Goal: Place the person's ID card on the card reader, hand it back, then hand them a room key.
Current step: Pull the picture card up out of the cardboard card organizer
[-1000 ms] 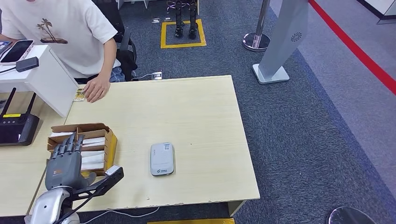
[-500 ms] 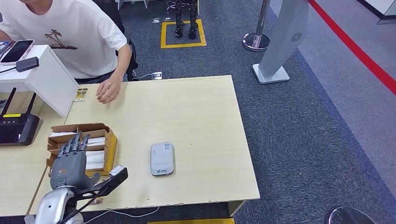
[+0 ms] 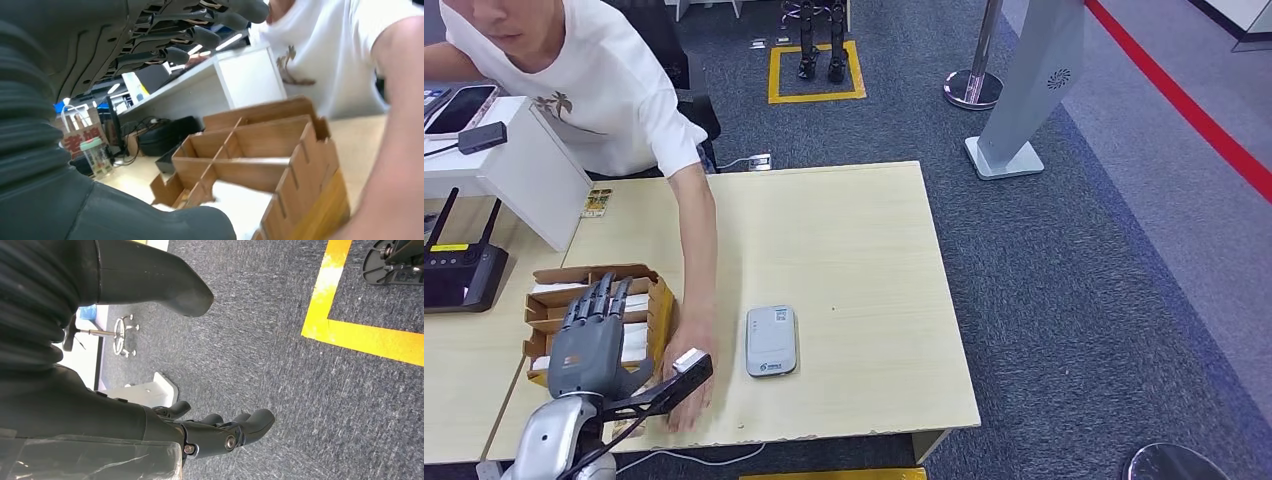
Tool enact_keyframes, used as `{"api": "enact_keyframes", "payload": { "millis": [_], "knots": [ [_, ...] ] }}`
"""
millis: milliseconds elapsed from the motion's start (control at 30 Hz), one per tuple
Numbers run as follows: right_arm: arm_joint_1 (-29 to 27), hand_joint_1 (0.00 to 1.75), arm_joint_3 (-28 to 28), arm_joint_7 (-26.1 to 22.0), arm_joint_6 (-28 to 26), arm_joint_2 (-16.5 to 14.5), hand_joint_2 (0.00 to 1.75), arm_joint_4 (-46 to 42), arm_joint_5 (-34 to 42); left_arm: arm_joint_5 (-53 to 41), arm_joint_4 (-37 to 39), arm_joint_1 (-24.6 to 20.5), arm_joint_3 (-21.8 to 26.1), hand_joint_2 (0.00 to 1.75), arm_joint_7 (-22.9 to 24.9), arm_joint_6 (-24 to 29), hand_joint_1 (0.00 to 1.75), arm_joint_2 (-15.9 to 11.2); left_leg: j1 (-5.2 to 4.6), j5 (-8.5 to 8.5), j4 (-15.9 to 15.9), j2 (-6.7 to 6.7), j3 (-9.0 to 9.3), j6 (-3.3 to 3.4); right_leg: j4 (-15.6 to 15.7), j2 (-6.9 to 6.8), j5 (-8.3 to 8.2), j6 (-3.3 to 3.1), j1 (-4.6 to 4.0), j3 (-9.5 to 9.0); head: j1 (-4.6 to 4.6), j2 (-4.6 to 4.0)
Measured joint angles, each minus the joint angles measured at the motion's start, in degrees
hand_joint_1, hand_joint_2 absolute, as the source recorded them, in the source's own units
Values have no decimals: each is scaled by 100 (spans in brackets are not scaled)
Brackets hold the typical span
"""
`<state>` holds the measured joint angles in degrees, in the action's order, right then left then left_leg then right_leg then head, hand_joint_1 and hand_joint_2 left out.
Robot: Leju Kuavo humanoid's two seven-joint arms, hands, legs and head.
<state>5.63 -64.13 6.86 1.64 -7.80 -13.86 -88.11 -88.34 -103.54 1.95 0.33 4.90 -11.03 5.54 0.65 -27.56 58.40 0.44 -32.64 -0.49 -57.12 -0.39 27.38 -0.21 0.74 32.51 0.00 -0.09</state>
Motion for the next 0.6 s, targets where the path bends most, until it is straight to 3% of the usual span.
{"api": "enact_keyframes", "payload": {
  "millis": [33, 267, 600],
  "knots": [
    [-1, 0, 0, 0, 0, 0, 0, 0, 0, 18, -2, -48, -16, 175, -31, 69, 0, 1, 0, 0, 0, 0, 0, 0, 0, 0, 0, 0, 0, 0, 1, 0],
    [-3, 0, 3, -39, 7, 0, 0, 0, -2, 537, -166, -453, -331, 175, -242, 227, 0, 71, -1, 0, 1, 0, 0, 0, 0, -1, -1, 0, 0, -3, 1, 0],
    [-6, 0, 4, -51, 7, 0, 0, 0, -2, 828, -260, -456, -892, 175, -250, 509, 0, 87, -1, -2, 2, -1, -1, 3, 0, -1, 0, 1, 0, -1, 0, 0]
  ]
}}
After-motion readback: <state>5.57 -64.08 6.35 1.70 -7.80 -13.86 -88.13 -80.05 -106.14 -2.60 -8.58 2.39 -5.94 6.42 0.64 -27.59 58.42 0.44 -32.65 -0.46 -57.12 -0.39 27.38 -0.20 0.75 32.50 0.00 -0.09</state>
